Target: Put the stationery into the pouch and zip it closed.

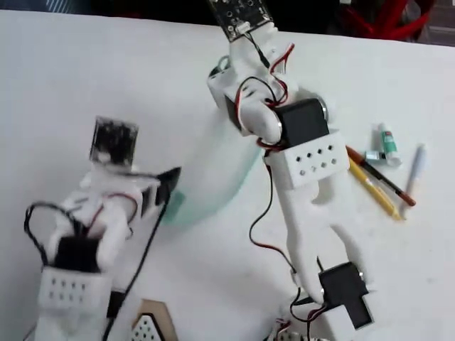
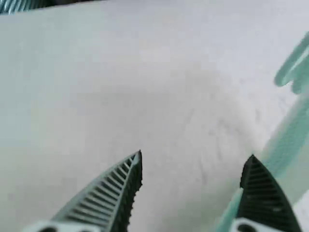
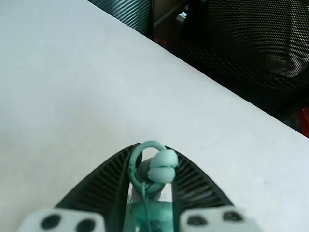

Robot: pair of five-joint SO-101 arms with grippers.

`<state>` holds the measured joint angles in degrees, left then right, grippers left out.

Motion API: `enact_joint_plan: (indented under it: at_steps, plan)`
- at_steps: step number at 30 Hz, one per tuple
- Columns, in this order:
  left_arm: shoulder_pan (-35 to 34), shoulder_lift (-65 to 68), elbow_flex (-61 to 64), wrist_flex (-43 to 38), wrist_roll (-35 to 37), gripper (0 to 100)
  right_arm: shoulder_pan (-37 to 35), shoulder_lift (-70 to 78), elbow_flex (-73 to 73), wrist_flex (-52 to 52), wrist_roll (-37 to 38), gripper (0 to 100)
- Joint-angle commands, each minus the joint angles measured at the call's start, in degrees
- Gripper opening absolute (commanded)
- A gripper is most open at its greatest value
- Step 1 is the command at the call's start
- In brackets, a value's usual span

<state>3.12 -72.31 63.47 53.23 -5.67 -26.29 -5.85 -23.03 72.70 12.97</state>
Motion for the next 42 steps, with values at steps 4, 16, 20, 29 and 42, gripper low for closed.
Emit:
enact_joint_plan:
  at_steps: [4, 16, 20, 29, 42]
  plan:
    - [6.7, -26.8, 5.4, 5.1, -1.9, 32, -1.2, -2.4, -0.4, -0.9, -0.6, 1.8]
    - [12.7, -27.6, 1.3, 7.5, -1.8, 32, -1.6, -2.3, -0.4, 0.5, -0.9, 1.8]
    - [15.3, -27.6, 5.4, 1.6, -1.8, 32, -5.2, -2.4, -0.4, 3.2, -0.9, 1.8]
    - [15.6, -27.6, 15.3, -7.3, -1.7, 32, -11.0, -4.7, -0.3, 5.1, -1.0, 1.8]
    - [10.9, -27.9, 17.4, -10.5, 0.6, 32, -12.7, -6.4, 6.1, 7.5, -0.7, 1.8]
